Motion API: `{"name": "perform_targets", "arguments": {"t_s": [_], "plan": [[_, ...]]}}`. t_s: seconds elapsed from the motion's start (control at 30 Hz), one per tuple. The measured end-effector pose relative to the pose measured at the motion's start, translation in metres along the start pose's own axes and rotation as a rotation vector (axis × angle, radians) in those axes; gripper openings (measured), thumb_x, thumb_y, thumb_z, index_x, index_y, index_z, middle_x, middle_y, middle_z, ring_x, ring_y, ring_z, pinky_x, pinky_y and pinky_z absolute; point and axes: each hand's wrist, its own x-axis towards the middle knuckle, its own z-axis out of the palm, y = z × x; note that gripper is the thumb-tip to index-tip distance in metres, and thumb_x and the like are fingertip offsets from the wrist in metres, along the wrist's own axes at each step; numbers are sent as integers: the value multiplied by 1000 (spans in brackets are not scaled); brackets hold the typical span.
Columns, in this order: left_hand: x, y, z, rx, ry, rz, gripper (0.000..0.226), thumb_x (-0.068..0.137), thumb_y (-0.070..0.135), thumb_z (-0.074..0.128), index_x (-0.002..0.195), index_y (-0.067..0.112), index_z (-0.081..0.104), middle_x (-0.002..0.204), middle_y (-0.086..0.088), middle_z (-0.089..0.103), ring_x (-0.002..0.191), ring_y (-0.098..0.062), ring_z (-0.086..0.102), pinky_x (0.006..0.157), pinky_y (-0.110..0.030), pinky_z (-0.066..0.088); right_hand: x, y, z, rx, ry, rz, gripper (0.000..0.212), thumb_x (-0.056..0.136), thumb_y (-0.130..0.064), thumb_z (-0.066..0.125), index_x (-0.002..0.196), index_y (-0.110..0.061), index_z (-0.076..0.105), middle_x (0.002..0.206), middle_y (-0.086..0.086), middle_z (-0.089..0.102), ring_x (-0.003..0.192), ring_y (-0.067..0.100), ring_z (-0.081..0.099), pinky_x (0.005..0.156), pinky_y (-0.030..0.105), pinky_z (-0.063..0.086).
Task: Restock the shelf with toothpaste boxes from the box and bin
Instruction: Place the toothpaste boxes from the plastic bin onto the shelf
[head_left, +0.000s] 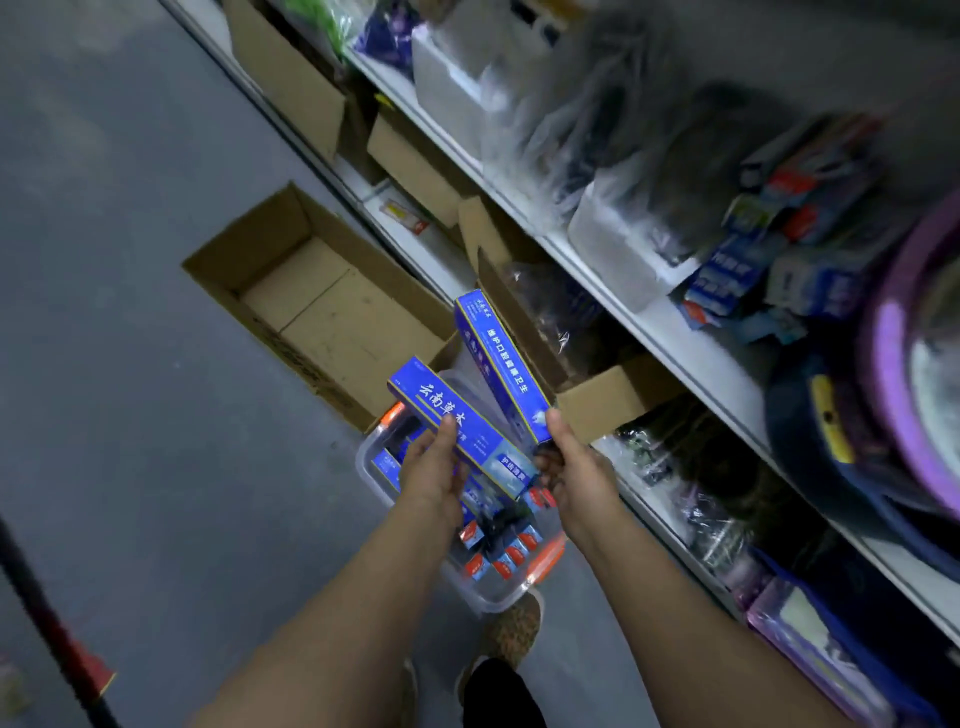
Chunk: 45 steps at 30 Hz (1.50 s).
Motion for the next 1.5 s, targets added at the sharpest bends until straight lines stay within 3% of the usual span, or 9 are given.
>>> {"name": "perform_targets", "arguments": {"t_s": [0.3,0.47,0.63,0.8,0.9,0.97,1.27,1.37,1.5], "plan": [[-166,108,43,42,-349,197,19,97,34,62,112,25,54,106,-1,70,87,-7,66,77,-23,49,-161,-128,0,283,24,-317,28,88,-34,72,82,-7,69,60,5,60,46,10,47,41,18,36],[-281,158,92,20,-545,298,11,99,31,59,95,21,54,98,1,67,87,-12,62,79,-27,48,-251,-204,-18,322,28,-573,38,77,-47,82,76,-11,70,72,12,58,56,18,44,51,28,30],[-390,168,132,-7,-752,360,23,96,32,64,116,23,54,103,-2,69,91,-15,65,86,-35,53,-356,-261,-43,455,73,-746,33,87,-35,75,65,-12,62,49,3,53,36,11,39,38,19,29],[-493,157,160,10,-881,367,10,96,32,64,99,24,58,87,5,70,76,-8,64,71,-24,49,-436,-298,-90,545,109,-957,22,90,-25,71,73,-12,67,55,-4,60,50,8,47,48,15,40],[-546,145,181,-6,-974,371,8,97,28,64,101,23,58,75,5,71,65,-6,67,57,-19,55,-474,-317,-125,569,144,-1047,17,89,-24,72,78,-11,72,62,-3,66,52,7,51,55,18,45],[-582,131,198,-17,-1054,351,15,97,27,64,109,20,58,82,2,70,72,-9,67,63,-22,57,-502,-333,-152,590,173,-1126,14,89,-22,72,80,-11,72,61,-3,66,50,7,51,55,19,44],[-701,63,276,-59,-1345,280,22,98,20,60,119,20,59,94,-1,72,72,-8,72,64,-26,60,-593,-393,-277,522,540,-1366,11,84,-27,79,85,-16,77,66,-6,71,54,5,59,59,20,50],[-725,43,302,-56,-1370,292,29,95,21,63,122,23,53,99,-4,68,76,-11,69,77,-31,61,-604,-406,-313,495,667,-1445,11,84,-21,80,87,-12,76,67,-6,70,53,-3,58,56,11,47],[-746,23,327,-87,-1345,294,23,95,21,65,114,21,52,90,-1,67,77,-10,65,68,-29,55,-604,-416,-352,368,889,-1398,15,81,-32,83,84,-20,74,65,-18,66,56,-8,59,59,14,46]]}}
